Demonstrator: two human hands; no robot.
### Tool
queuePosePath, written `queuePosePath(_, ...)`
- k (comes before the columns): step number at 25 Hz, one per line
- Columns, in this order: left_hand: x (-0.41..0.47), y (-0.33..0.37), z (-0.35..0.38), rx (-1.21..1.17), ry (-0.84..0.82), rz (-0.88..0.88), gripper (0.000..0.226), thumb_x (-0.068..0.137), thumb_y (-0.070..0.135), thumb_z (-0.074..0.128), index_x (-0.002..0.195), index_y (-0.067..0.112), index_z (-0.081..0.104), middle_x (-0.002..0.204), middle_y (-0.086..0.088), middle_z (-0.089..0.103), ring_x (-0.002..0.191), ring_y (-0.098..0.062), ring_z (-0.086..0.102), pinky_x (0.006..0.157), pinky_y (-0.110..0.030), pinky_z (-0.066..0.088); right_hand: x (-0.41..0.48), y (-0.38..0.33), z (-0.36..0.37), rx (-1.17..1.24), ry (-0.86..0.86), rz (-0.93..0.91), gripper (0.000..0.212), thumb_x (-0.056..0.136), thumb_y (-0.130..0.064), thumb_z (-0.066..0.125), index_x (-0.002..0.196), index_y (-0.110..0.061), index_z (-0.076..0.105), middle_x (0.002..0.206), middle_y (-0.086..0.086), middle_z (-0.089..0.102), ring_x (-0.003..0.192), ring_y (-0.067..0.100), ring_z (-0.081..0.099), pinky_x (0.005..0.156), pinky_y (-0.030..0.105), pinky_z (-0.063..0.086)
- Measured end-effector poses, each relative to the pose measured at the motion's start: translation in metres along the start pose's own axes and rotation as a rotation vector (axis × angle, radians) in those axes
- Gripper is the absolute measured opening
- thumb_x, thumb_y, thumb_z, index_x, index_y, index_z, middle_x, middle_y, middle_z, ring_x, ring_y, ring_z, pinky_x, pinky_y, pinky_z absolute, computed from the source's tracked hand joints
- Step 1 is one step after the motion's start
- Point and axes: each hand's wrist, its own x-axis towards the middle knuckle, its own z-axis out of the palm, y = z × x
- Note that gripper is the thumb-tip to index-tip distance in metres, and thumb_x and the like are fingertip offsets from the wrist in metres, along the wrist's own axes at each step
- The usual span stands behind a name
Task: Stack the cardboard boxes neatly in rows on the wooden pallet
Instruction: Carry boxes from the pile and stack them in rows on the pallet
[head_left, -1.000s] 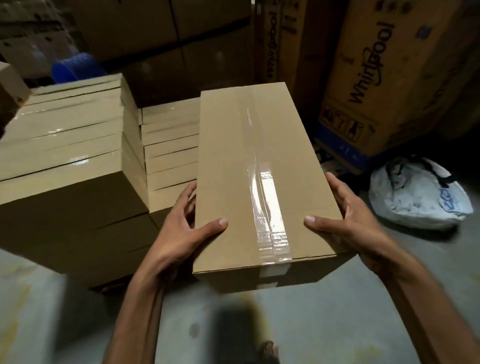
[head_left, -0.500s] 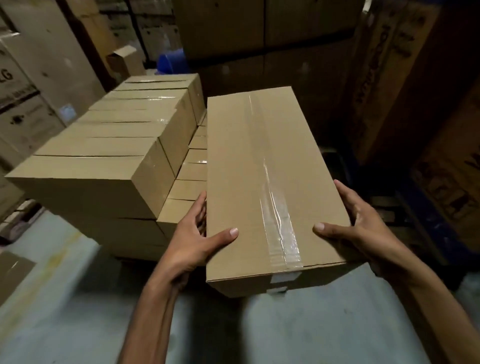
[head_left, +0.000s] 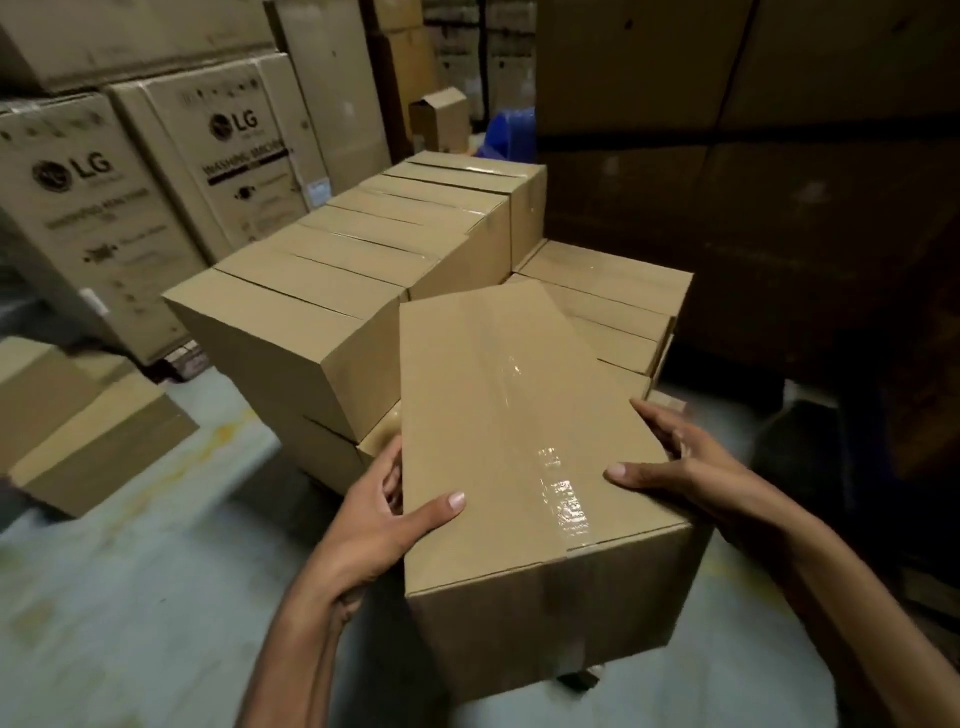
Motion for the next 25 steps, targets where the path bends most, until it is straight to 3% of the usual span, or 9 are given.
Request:
queuePosePath(3,0.033,0.002,-0.002,-0.038,0.051,-0.063,0.098,0.070,0.020,0.090,0.153,0.030,0.041,0.138,0.009,0.064,0.119,-0.002,0.065,0.089,-0.018,0.057,0.059,-0.007,-0.013,-0.026,-0.074,-0.007,0.112,0.066,-0.035,0.094,0.159,-0.027,0.033,0.164,-0.006,0.033,0.145,0.011,0.033,0.116,0.030,0.023)
queuePosePath(6,0.055,0.002,-0.002,-0.045,0.111,-0.112,0.119,0.060,0.032,0.099,0.159,0.028,0.032,0.144,0.004,0.060,0.125,-0.008,0.062,0.096,-0.026,0.056,0.108,-0.017,-0.025,-0.037,-0.164,0.003,0.105,0.071,-0.024,0.089,0.159,-0.022,0.033,0.162,-0.004,0.037,0.130,0.003,0.042,0.109,0.023,0.029)
queuePosePath(10,0.077,0.002,0.021,-0.068,0.228,-0.136,0.135,0.047,0.043,0.102,0.160,0.029,0.028,0.146,0.006,0.058,0.128,-0.009,0.060,0.108,-0.039,0.051,0.171,-0.020,-0.053,-0.100,-0.320,0.027,0.127,0.052,-0.045,0.098,0.159,-0.028,0.031,0.159,-0.003,0.040,0.138,0.014,0.044,0.122,0.044,0.033)
queuePosePath(13,0.091,0.003,0.066,-0.096,0.332,-0.127,0.112,0.063,0.029,0.097,0.155,0.029,0.034,0.139,0.011,0.062,0.124,-0.005,0.061,0.098,-0.026,0.055,0.214,-0.008,-0.086,-0.126,-0.426,0.004,0.125,0.051,-0.047,0.098,0.157,-0.031,0.034,0.155,-0.006,0.045,0.139,0.017,0.047,0.121,0.050,0.035)
queuePosePath(15,0.097,0.003,0.104,-0.109,0.407,-0.142,0.097,0.068,0.023,0.093,0.148,0.036,0.038,0.131,0.016,0.063,0.117,0.001,0.062,0.085,-0.016,0.056,0.240,0.003,-0.108,-0.120,-0.506,-0.038,0.117,0.060,-0.037,0.098,0.157,-0.032,0.034,0.152,-0.016,0.043,0.138,0.011,0.044,0.120,0.041,0.034)
queuePosePath(19,0.104,-0.001,0.176,-0.161,0.600,-0.151,0.113,0.064,0.032,0.095,0.156,0.039,0.029,0.143,0.017,0.056,0.124,0.000,0.057,0.088,-0.014,0.054,0.274,0.014,-0.146,-0.094,-0.645,-0.045,0.101,0.073,-0.017,0.089,0.156,-0.034,0.034,0.130,-0.032,0.046,0.116,-0.013,0.047,0.104,0.022,0.034)
queuePosePath(23,0.117,0.000,0.217,-0.209,0.739,-0.142,0.102,0.068,0.023,0.091,0.148,0.043,0.032,0.129,0.027,0.058,0.119,0.008,0.056,0.080,-0.007,0.051,0.307,0.015,-0.161,-0.103,-0.738,-0.049,0.100,0.073,-0.014,0.090,0.156,-0.030,0.036,0.146,-0.019,0.049,0.118,-0.012,0.050,0.098,0.017,0.041)
queuePosePath(25,0.124,0.000,0.222,-0.204,0.764,-0.140,0.101,0.069,0.021,0.091,0.150,0.039,0.033,0.134,0.024,0.058,0.122,0.006,0.057,0.083,-0.009,0.052,0.320,0.018,-0.157,-0.094,-0.783,-0.062,0.098,0.075,-0.010,0.089,0.155,-0.029,0.036,0.149,-0.015,0.048,0.119,-0.010,0.051,0.097,0.016,0.042)
